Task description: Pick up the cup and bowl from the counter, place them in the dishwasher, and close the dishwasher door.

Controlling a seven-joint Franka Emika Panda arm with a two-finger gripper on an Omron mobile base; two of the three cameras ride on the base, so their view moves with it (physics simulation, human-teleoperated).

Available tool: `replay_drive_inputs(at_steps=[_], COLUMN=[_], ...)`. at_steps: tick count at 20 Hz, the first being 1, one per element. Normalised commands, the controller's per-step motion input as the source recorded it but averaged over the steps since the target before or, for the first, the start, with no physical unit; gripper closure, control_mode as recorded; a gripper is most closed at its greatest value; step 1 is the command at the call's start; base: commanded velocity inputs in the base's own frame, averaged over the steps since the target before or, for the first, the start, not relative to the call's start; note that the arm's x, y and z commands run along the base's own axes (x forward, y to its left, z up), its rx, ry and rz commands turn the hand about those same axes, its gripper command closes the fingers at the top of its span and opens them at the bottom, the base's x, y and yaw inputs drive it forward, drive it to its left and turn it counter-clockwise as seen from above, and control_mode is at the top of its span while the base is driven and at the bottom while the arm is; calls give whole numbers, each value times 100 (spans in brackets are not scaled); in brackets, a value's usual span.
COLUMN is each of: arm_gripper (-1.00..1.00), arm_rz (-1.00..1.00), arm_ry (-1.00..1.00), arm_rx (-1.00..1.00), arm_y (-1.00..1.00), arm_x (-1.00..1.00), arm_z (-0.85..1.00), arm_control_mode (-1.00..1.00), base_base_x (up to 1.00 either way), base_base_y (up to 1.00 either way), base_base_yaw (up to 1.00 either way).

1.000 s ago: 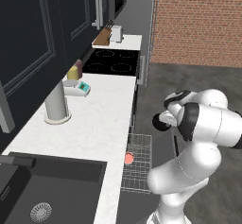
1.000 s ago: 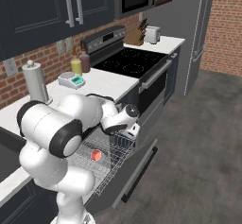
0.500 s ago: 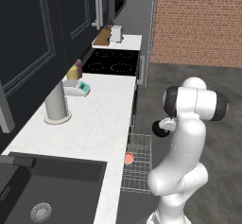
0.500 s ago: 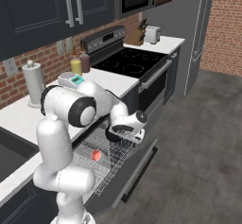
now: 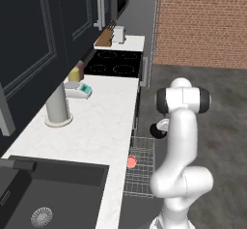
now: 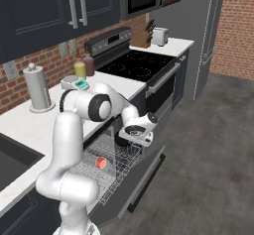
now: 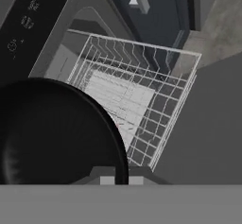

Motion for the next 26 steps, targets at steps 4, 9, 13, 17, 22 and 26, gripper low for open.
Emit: replay_drive_inputs(at_steps=[4,9,13,17,22,26], arm_gripper=[100,100,100,100,100,100], arm_rz=[13,11,5,4,6,4], arm_ry=[0,0,5,5,1,2], arm_rx=[-1,-4,-1,0,2,0], arm_y=[0,12,16,12,0,0], arm_x=[56,53,57,57,56,53], arm_z=[-61,-67,-49,-51,-63,-47], arm_control_mode=[-100,-100,-100,-100,-100,-100], base_base_x=[0,0,0,0,0,0], base_base_y=[0,0,0,0,0,0], base_base_yaw=[0,0,0,0,0,0])
